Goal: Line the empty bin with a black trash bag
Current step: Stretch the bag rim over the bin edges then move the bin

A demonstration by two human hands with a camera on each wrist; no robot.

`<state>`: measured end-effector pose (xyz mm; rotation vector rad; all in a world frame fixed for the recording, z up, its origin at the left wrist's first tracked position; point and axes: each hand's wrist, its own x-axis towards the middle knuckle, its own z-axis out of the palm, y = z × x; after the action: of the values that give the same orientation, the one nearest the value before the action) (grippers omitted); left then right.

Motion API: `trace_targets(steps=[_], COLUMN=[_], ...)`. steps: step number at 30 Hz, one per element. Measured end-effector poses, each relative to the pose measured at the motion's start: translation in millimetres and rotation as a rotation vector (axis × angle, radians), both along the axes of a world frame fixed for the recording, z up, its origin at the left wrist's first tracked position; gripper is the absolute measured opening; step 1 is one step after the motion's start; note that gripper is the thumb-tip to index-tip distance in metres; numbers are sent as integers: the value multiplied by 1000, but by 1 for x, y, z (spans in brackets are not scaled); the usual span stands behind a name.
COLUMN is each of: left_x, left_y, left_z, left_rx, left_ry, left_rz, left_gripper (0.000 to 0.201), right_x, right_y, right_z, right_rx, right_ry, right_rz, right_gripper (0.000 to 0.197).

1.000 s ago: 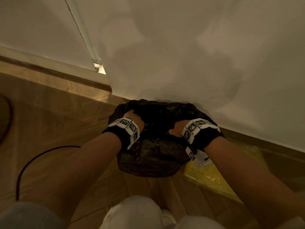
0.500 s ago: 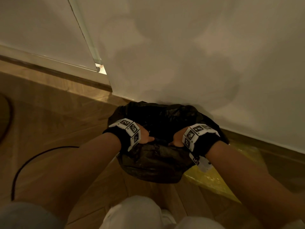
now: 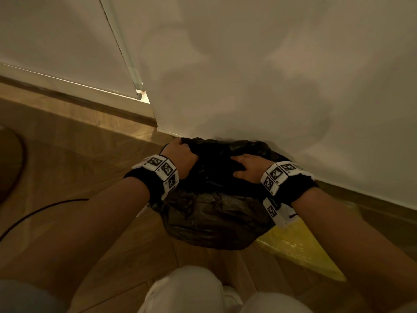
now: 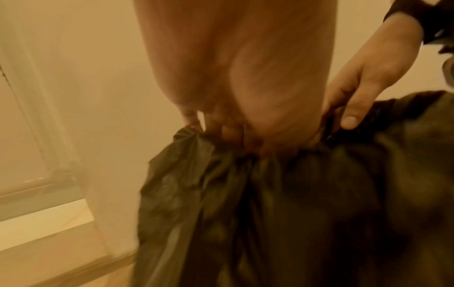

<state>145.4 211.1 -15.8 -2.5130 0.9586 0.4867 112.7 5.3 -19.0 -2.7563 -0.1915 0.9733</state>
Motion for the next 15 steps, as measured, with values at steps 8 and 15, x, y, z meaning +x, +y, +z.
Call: trace_targets(steps=[8,15], left_x=[-7,-13], left_y=[-5,-8], left_z=[3,6], left_rx=[184,239], left_ry=[13,94], left_rz=[-30,-29], left_gripper=[29,34], right_x=[-1,-10], right_y=[6,12], right_z=[-11,-16], right_rx=[-244,-329], right_ry=[141,158], right_rz=[-47,72], right_gripper=[52,50])
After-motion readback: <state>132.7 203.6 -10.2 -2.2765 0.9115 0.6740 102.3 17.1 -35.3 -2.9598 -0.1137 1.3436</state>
